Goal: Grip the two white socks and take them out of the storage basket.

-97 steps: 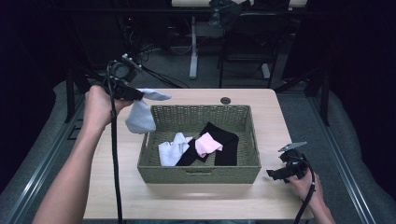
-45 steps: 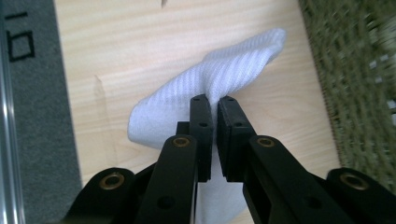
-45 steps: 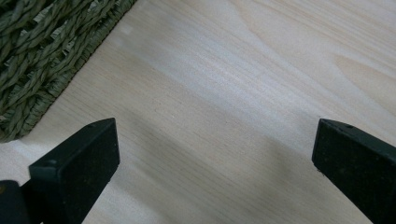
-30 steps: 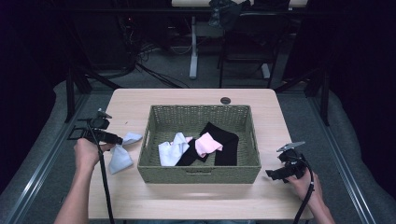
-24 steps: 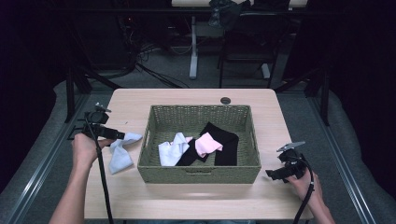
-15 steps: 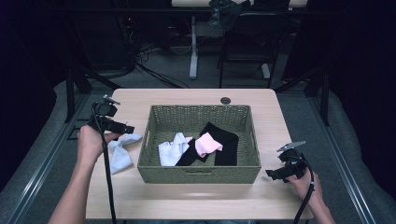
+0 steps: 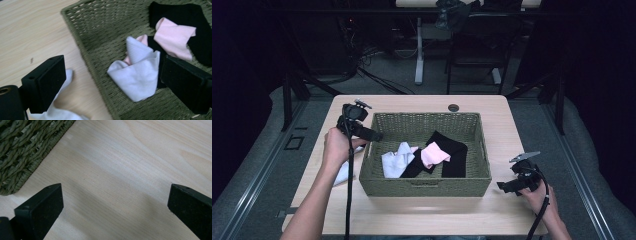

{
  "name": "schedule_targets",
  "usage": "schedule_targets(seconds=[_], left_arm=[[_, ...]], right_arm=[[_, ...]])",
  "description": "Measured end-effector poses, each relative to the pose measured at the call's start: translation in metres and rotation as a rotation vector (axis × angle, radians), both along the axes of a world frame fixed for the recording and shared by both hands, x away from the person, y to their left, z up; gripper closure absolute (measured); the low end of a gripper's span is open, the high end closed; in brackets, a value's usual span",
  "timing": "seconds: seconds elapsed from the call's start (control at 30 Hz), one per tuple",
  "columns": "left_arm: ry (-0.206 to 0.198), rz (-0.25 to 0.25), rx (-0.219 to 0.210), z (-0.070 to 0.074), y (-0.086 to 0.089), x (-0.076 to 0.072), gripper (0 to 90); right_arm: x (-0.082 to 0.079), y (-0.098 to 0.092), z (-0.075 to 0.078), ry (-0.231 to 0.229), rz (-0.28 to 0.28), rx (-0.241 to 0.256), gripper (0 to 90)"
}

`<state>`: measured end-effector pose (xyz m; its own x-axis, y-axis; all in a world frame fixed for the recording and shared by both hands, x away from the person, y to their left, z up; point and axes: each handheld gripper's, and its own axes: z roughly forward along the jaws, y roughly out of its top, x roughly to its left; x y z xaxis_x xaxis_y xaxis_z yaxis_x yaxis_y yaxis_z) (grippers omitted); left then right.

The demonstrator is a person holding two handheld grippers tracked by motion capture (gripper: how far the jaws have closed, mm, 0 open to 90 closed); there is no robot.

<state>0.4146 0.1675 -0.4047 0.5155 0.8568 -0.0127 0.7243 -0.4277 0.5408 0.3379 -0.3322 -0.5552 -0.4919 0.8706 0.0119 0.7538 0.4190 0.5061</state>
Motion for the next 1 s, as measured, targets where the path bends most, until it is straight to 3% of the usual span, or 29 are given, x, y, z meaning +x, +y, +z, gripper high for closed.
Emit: schedule_targets(seconds=[0.1, 0.17, 0.4, 0.43, 0.6, 0.7, 0.93, 1.0], left_arm=[[-0.005, -0.017, -0.017, -0.008, -0.013, 0.002, 6.2], [0.013, -0.045, -0.029, -0.021, -0.026, 0.005, 7.8], [0.064, -0.097, -0.016, -0.046, -0.050, 0.013, 10.7], [0.090, -0.116, -0.012, -0.052, -0.054, 0.015, 14.6], [0.133, -0.140, 0.001, -0.067, -0.064, 0.020, 23.0], [0.176, -0.176, 0.009, -0.076, -0.073, 0.022, 36.9], [0.220, -0.196, 0.044, -0.088, -0.082, 0.025, 53.0], [0.233, -0.189, 0.060, -0.092, -0.083, 0.026, 61.2]], right_arm=[[-0.001, 0.000, 0.001, 0.001, 0.001, 0.003, 0.0], [0.000, 0.001, 0.001, -0.007, 0.003, 0.002, 0.0], [0.001, 0.001, 0.000, -0.002, 0.003, 0.003, 0.0], [0.001, 0.001, 0.000, 0.001, 0.006, -0.004, 0.0], [0.001, 0.002, 0.000, -0.001, 0.007, 0.002, 0.1], [0.001, 0.002, 0.001, -0.004, 0.005, -0.006, 0.1], [0.001, 0.002, 0.001, -0.004, 0.006, 0.000, 0.1], [0.001, 0.001, 0.001, 0.000, 0.006, -0.009, 0.1]])
